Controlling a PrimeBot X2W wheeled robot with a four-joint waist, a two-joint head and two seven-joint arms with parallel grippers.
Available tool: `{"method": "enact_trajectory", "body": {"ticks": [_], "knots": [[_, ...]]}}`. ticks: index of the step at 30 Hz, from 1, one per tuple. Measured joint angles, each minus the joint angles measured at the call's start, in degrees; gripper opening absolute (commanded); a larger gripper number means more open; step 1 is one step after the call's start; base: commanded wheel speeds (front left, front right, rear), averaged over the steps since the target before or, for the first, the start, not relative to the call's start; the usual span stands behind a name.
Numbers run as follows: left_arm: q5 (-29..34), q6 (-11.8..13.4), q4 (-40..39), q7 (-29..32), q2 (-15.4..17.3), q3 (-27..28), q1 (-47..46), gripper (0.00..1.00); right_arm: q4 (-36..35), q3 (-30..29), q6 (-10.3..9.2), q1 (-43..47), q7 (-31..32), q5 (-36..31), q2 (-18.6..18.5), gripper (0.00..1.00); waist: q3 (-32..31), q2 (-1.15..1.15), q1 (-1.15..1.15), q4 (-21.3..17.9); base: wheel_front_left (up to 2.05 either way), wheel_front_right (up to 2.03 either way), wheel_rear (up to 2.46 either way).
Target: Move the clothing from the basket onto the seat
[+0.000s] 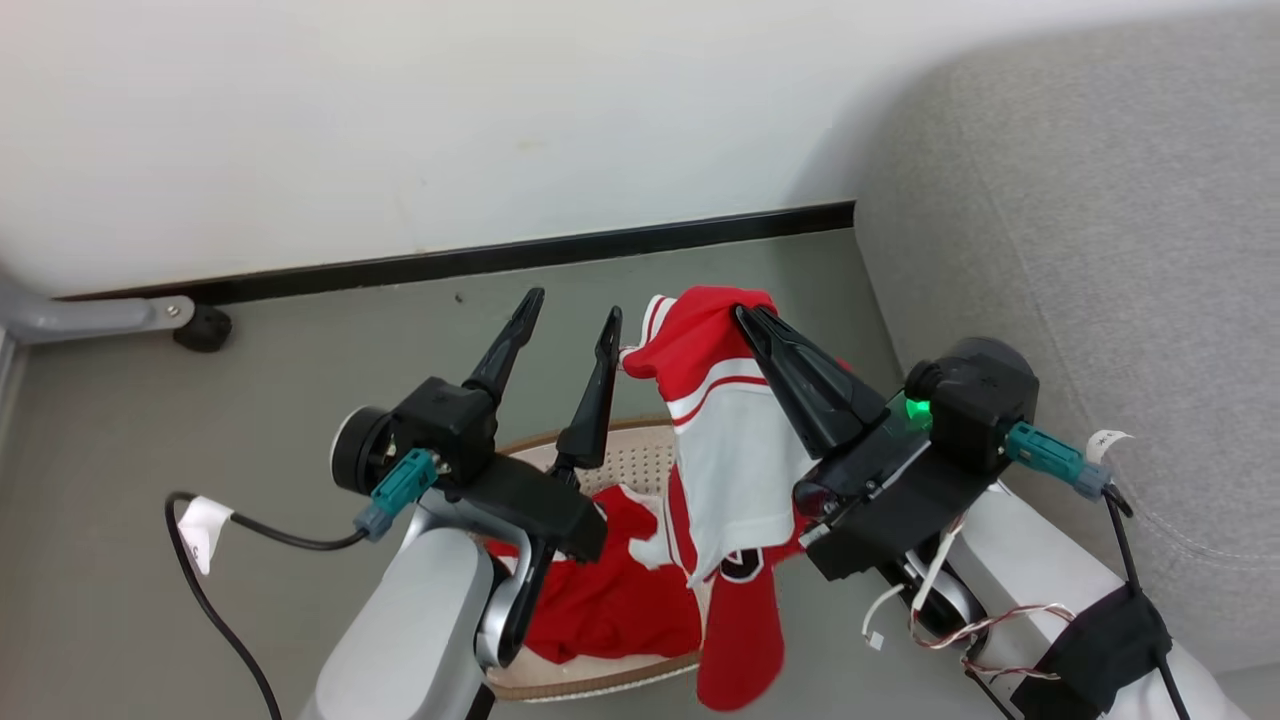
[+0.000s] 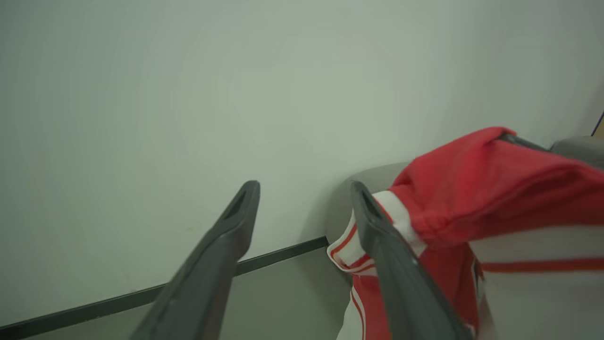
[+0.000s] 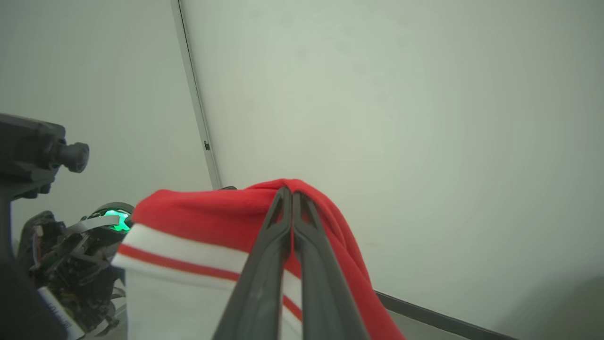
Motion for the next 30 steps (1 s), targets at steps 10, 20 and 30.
{"method": "enact_trajectory", "body": {"ticks": [10, 20, 30], "knots": [[0.2, -0.5, -0.5, 0.0, 0.0, 0.7, 2.2, 1.00, 0.0, -0.6, 0.00, 0.0, 0.0, 0.0, 0.7, 0.00, -1.3, 0.00, 0.00, -4.0, 0.00, 0.00, 0.00], [0.2, -1.0, -1.9, 0.0, 0.0, 0.9, 4.1, 1.00, 0.0, -1.2, 0.00, 0.1, 0.0, 0.0, 1.0, 0.00, -2.3, 0.00, 0.00, -9.8, 0.00, 0.00, 0.00], [0.7, -1.4, -2.7, 0.0, 0.0, 1.4, 4.9, 1.00, -0.5, -1.5, 0.00, 0.1, 0.0, 0.0, 1.0, 0.00, -2.9, 0.00, 0.00, -16.5, 0.00, 0.00, 0.00]]}}
